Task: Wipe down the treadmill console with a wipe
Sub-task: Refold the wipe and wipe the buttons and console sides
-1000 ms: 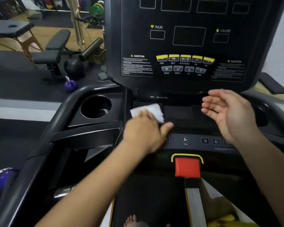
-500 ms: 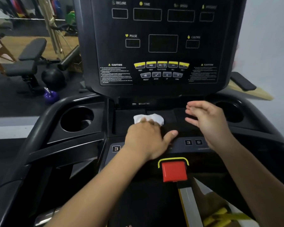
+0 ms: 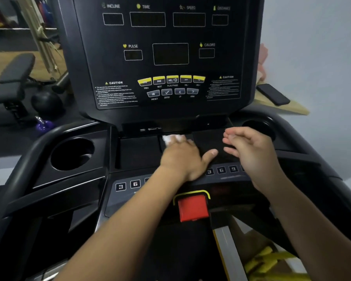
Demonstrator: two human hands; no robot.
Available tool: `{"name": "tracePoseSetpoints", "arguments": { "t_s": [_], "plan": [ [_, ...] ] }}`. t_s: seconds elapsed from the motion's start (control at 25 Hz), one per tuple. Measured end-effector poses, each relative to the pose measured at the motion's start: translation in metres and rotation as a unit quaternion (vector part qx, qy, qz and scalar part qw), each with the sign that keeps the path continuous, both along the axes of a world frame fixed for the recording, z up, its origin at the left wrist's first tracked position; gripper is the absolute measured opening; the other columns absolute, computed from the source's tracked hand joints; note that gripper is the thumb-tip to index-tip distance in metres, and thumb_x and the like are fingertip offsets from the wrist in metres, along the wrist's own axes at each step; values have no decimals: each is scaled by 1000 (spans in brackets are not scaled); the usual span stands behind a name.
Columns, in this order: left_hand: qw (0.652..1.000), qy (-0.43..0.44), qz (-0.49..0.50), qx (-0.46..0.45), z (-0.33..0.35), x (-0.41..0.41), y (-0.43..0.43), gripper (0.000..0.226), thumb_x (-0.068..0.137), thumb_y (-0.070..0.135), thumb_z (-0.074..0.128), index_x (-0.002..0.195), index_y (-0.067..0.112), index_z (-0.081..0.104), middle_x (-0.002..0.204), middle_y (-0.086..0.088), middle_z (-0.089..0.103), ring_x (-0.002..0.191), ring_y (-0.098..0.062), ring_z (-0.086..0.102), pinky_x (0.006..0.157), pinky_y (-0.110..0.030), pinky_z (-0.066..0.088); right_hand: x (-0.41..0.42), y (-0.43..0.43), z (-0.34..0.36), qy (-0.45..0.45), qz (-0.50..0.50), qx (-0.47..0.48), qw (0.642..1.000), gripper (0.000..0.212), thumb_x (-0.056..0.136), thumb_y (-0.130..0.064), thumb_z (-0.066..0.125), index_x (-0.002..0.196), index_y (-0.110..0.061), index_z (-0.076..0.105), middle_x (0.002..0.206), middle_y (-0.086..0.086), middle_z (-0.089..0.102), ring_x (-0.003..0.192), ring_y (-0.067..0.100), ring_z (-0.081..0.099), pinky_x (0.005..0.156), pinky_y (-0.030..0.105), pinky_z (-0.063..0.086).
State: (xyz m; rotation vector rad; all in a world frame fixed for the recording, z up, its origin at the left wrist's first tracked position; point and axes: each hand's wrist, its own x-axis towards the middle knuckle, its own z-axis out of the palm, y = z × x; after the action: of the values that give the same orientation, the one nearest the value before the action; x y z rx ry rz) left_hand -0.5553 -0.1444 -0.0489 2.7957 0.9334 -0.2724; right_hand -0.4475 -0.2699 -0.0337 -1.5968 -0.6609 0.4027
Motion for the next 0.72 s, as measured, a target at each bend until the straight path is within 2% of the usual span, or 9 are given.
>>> {"name": "tracePoseSetpoints", "arguments": {
  "t_s": [0.08, 0.16, 0.24, 0.32, 0.36, 0.44, 0.52, 0.6, 0.72],
  "plan": [
    [997, -47, -18, -53, 4, 10, -5, 90, 95, 70, 22, 144, -3, 38, 156, -28, 28, 148, -39, 22, 118, -44, 24, -3, 4, -3, -1, 14, -1, 1000, 20, 90, -15, 60, 89, -31, 72, 93, -10, 74, 94, 8, 70, 82, 27, 56],
    [989, -106, -23, -99, 6, 6, 4, 69, 100, 58, 32, 134, 1, 50, 154, -23, 36, 144, -34, 33, 113, -39, 33, -5, 10, -6, 1, 29, -6, 1000, 19, 89, -18, 60, 89, -33, 73, 94, -11, 74, 93, 6, 70, 86, 31, 55],
    [991, -113, -34, -66, 3, -5, 14, 42, 104, 37, 37, 120, 5, 59, 139, -17, 53, 130, -33, 49, 99, -37, 45, -8, 18, -9, 4, 43, -22, 999, 17, 88, -24, 60, 90, -33, 73, 94, -13, 74, 92, 5, 70, 88, 35, 56],
    [995, -102, -19, 7, 2, -15, 23, 28, 101, 25, 42, 108, 10, 64, 113, -13, 64, 106, -34, 62, 73, -34, 45, -10, 25, -11, -9, 58, -39, 998, 16, 85, -31, 59, 93, -34, 72, 92, -15, 73, 91, 4, 70, 87, 40, 57],
    [994, -108, 5, 29, 4, -17, 27, 23, 98, 22, 47, 105, 11, 66, 103, -13, 65, 98, -35, 64, 67, -34, 42, -11, 27, -12, -18, 63, -46, 997, 17, 84, -34, 58, 95, -34, 72, 92, -16, 73, 90, 3, 70, 86, 41, 57],
    [989, -129, 56, 33, 7, -21, 35, 15, 93, 13, 57, 100, 7, 68, 88, -13, 58, 91, -39, 65, 65, -36, 44, -10, 27, -14, -34, 69, -57, 995, 18, 84, -36, 58, 97, -35, 71, 93, -18, 72, 91, 1, 69, 85, 40, 57],
    [984, -162, 77, 27, 6, -21, 39, 18, 92, 6, 58, 106, 8, 68, 95, -14, 61, 96, -40, 64, 72, -40, 53, -6, 22, -17, -39, 66, -55, 996, 16, 88, -32, 59, 98, -34, 71, 94, -19, 72, 91, 1, 69, 85, 38, 58],
    [978, -194, 75, 6, 6, -9, 37, 35, 93, 0, 53, 119, 18, 69, 109, -14, 66, 103, -36, 64, 83, -42, 56, -2, 17, -19, -25, 54, -42, 997, 15, 91, -23, 60, 97, -31, 71, 94, -17, 72, 91, 3, 69, 85, 37, 58],
    [977, -192, 89, -9, 8, 20, 24, 43, 91, -6, 47, 120, 17, 69, 112, -16, 64, 105, -36, 63, 80, -39, 55, 3, 13, -18, -6, 43, -22, 999, 16, 91, -16, 62, 93, -28, 72, 93, -10, 73, 90, 6, 70, 83, 33, 58]
  ]
}}
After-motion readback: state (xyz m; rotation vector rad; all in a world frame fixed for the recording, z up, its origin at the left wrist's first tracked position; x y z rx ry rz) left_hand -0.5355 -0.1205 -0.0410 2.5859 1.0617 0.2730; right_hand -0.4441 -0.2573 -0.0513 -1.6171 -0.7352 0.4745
